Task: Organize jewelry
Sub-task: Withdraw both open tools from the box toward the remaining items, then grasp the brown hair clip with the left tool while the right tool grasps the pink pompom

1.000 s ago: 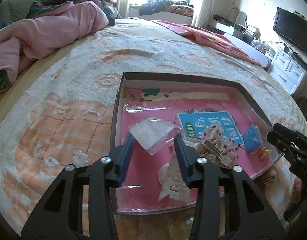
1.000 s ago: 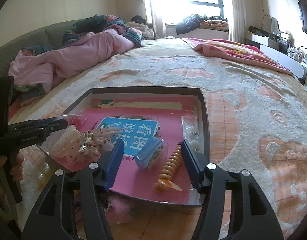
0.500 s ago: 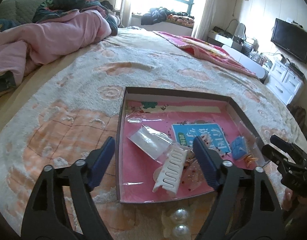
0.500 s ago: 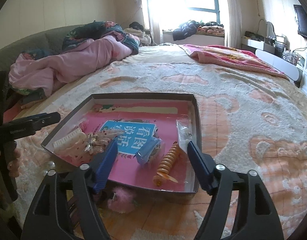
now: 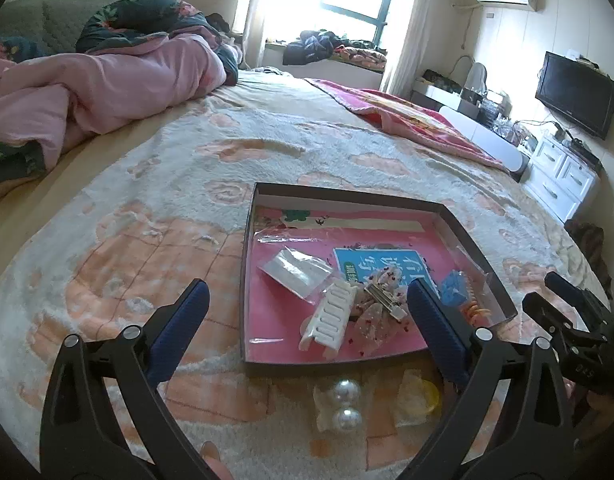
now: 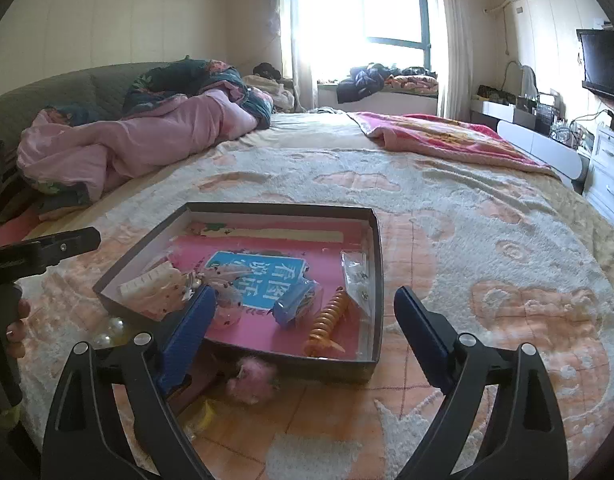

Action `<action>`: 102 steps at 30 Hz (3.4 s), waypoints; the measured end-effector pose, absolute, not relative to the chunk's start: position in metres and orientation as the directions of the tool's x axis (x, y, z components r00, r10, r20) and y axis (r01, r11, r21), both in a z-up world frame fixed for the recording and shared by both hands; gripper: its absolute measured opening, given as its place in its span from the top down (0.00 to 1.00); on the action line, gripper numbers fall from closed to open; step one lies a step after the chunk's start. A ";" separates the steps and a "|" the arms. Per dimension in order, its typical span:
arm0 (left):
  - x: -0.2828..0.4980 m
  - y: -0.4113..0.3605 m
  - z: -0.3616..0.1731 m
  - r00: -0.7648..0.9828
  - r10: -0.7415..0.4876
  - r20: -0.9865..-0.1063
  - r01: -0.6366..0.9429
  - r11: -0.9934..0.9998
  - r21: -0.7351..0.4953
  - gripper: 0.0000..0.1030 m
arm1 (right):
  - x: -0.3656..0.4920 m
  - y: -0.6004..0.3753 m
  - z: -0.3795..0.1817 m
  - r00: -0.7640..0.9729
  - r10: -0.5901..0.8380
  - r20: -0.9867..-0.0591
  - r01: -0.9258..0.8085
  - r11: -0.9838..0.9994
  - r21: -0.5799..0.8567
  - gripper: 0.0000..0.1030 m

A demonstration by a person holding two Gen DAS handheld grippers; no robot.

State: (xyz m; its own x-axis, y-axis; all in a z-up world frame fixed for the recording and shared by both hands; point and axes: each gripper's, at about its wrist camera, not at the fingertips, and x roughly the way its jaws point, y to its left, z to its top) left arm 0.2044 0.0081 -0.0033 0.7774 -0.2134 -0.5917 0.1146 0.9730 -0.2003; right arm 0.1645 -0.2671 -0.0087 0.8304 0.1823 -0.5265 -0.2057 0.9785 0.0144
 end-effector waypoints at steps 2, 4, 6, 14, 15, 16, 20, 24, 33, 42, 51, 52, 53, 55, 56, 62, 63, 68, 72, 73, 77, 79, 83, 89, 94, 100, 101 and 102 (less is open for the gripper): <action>0.200 0.008 -0.002 0.779 -0.216 -0.589 0.116 0.972 -0.203 0.12 | 0.158 -0.267 -0.007 0.833 0.186 -0.521 -0.213 0.977 0.008 0.14; 0.196 0.009 -0.002 0.780 -0.215 -0.587 0.116 0.973 -0.201 0.12 | 0.153 -0.267 -0.005 0.836 0.187 -0.516 -0.217 0.976 0.001 0.14; 0.191 0.008 -0.004 0.779 -0.215 -0.589 0.118 0.973 -0.200 0.12 | 0.146 -0.267 -0.004 0.837 0.190 -0.513 -0.226 0.974 -0.007 0.14; 0.173 0.007 -0.006 0.784 -0.209 -0.585 0.121 0.975 -0.185 0.12 | 0.128 -0.262 -0.003 0.842 0.193 -0.504 -0.246 0.968 -0.041 0.14; 0.170 0.007 -0.006 0.785 -0.207 -0.585 0.121 0.976 -0.183 0.12 | 0.126 -0.262 -0.004 0.841 0.194 -0.504 -0.248 0.968 -0.042 0.14; 0.169 0.008 -0.007 0.786 -0.206 -0.584 0.121 0.976 -0.182 0.12 | 0.124 -0.262 -0.004 0.841 0.196 -0.504 -0.251 0.967 -0.044 0.14; 0.158 0.009 -0.008 0.787 -0.197 -0.585 0.121 0.978 -0.167 0.12 | 0.116 -0.259 -0.005 0.837 0.203 -0.509 -0.262 0.964 -0.047 0.14; 0.152 0.011 -0.011 0.783 -0.194 -0.591 0.120 0.979 -0.163 0.12 | 0.110 -0.253 -0.009 0.828 0.214 -0.518 -0.282 0.958 -0.056 0.14; 0.142 0.013 -0.017 0.774 -0.183 -0.607 0.117 0.982 -0.147 0.12 | 0.101 -0.237 -0.017 0.803 0.245 -0.543 -0.327 0.943 -0.059 0.14; 0.137 0.011 -0.027 0.758 -0.161 -0.632 0.113 0.987 -0.116 0.12 | 0.094 -0.222 -0.031 0.759 0.285 -0.586 -0.373 0.927 -0.031 0.14; 0.140 0.007 -0.034 0.739 -0.169 -0.652 0.126 0.986 -0.112 0.12 | 0.095 -0.215 -0.041 0.738 0.291 -0.608 -0.387 0.922 -0.029 0.14; 0.139 0.005 -0.034 0.735 -0.175 -0.656 0.134 0.985 -0.112 0.12 | 0.097 -0.218 -0.040 0.742 0.284 -0.607 -0.376 0.926 -0.026 0.14; 0.139 0.003 -0.035 0.731 -0.180 -0.658 0.142 0.984 -0.112 0.12 | 0.098 -0.220 -0.041 0.743 0.278 -0.609 -0.366 0.930 -0.022 0.14; 0.138 -0.003 -0.037 0.721 -0.198 -0.665 0.164 0.980 -0.114 0.12 | 0.103 -0.227 -0.041 0.746 0.265 -0.611 -0.345 0.939 -0.014 0.14; 0.137 -0.006 -0.039 0.715 -0.205 -0.668 0.175 0.978 -0.114 0.12 | 0.105 -0.230 -0.042 0.747 0.257 -0.613 -0.335 0.942 -0.013 0.14; 0.132 -0.026 -0.048 0.678 -0.259 -0.688 0.250 0.961 -0.115 0.12 | 0.117 -0.245 -0.050 0.747 0.218 -0.628 -0.292 0.956 -0.016 0.21; 0.131 -0.030 -0.049 0.674 -0.263 -0.691 0.261 0.959 -0.111 0.12 | 0.120 -0.248 -0.052 0.746 0.213 -0.632 -0.286 0.958 -0.015 0.22; 0.127 -0.045 -0.053 0.653 -0.305 -0.694 0.314 0.942 -0.118 0.19 | 0.132 -0.256 -0.060 0.725 0.205 -0.657 -0.262 0.965 0.011 0.31; 0.125 -0.056 -0.061 0.625 -0.341 -0.702 0.356 0.925 -0.132 0.26 | 0.143 -0.259 -0.065 0.704 0.220 -0.675 -0.260 0.965 0.044 0.36; 0.125 -0.059 -0.063 0.617 -0.348 -0.705 0.364 0.921 -0.136 0.27 | 0.147 -0.259 -0.066 0.695 0.232 -0.681 -0.265 0.963 0.057 0.38; 0.125 -0.071 -0.068 0.588 -0.393 -0.706 0.410 0.898 -0.158 0.32 | 0.157 -0.256 -0.067 0.673 0.265 -0.690 -0.285 0.955 0.089 0.45; 0.126 -0.074 -0.070 0.577 -0.406 -0.708 0.419 0.892 -0.170 0.35 | 0.162 -0.256 -0.068 0.659 0.278 -0.699 -0.291 0.951 0.104 0.49; 0.130 -0.081 -0.075 0.559 -0.421 -0.714 0.426 0.885 -0.188 0.42 | 0.170 -0.259 -0.071 0.626 0.324 -0.709 -0.295 0.940 0.169 0.55; 0.135 -0.088 -0.078 0.543 -0.443 -0.713 0.435 0.875 -0.213 0.54 | 0.177 -0.261 -0.075 0.586 0.400 -0.705 -0.305 0.915 0.266 0.68; 0.137 -0.090 -0.081 0.536 -0.441 -0.720 0.436 0.875 -0.211 0.72 | 0.173 -0.259 -0.071 0.596 0.397 -0.698 -0.316 0.915 0.250 0.71; 0.137 -0.085 -0.078 0.540 -0.440 -0.718 0.427 0.878 -0.217 0.77 | 0.168 -0.258 -0.068 0.614 0.378 -0.692 -0.317 0.922 0.222 0.72; 0.137 -0.084 -0.078 0.541 -0.441 -0.716 0.427 0.878 -0.218 0.77 | 0.167 -0.257 -0.067 0.619 0.373 -0.691 -0.319 0.924 0.213 0.72; 0.137 -0.083 -0.077 0.542 -0.442 -0.715 0.427 0.878 -0.219 0.77 | 0.165 -0.257 -0.065 0.627 0.365 -0.688 -0.320 0.926 0.200 0.72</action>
